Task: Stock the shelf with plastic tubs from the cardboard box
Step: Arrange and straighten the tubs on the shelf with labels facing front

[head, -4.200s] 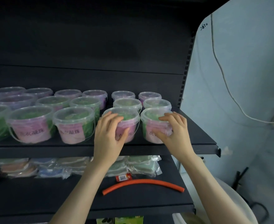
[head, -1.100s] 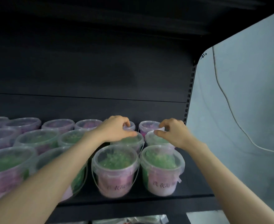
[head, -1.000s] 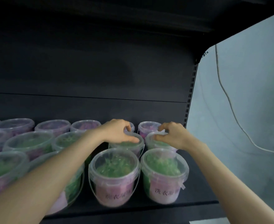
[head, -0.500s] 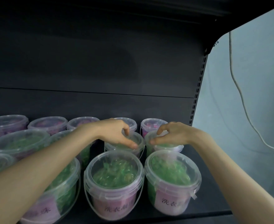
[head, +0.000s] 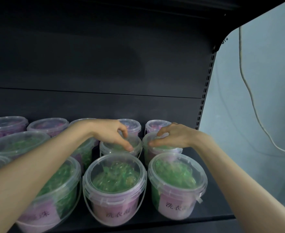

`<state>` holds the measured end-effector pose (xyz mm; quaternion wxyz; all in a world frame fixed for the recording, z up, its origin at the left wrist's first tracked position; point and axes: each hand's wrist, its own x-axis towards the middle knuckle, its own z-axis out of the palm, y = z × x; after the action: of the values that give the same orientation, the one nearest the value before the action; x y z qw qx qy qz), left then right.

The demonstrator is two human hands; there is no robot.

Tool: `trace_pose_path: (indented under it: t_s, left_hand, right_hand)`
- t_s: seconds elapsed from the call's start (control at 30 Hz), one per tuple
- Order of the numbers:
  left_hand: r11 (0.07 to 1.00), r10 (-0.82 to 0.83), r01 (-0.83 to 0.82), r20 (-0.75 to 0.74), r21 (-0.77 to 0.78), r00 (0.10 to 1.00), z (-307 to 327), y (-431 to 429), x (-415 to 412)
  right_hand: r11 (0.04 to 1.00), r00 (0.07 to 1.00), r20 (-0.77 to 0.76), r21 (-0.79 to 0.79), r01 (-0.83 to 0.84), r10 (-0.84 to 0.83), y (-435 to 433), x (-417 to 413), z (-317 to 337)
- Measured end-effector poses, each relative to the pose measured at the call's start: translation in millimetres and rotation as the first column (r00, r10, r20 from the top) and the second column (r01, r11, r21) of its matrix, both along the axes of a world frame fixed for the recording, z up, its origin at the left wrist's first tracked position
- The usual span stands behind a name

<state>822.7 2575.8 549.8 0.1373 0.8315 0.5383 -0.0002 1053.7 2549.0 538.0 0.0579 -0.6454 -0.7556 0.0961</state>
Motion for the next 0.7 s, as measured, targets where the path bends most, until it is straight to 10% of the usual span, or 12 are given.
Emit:
trace_pose_path:
  t_s: [0.7]
  left_hand:
    - [0.999,0.052,-0.052,-0.041,0.006,0.998,-1.5,4.0,-2.8]
  right_hand:
    - [1.000,0.999,-0.041,0.010,0.004,-0.004,7.6,-9.0,-4.0]
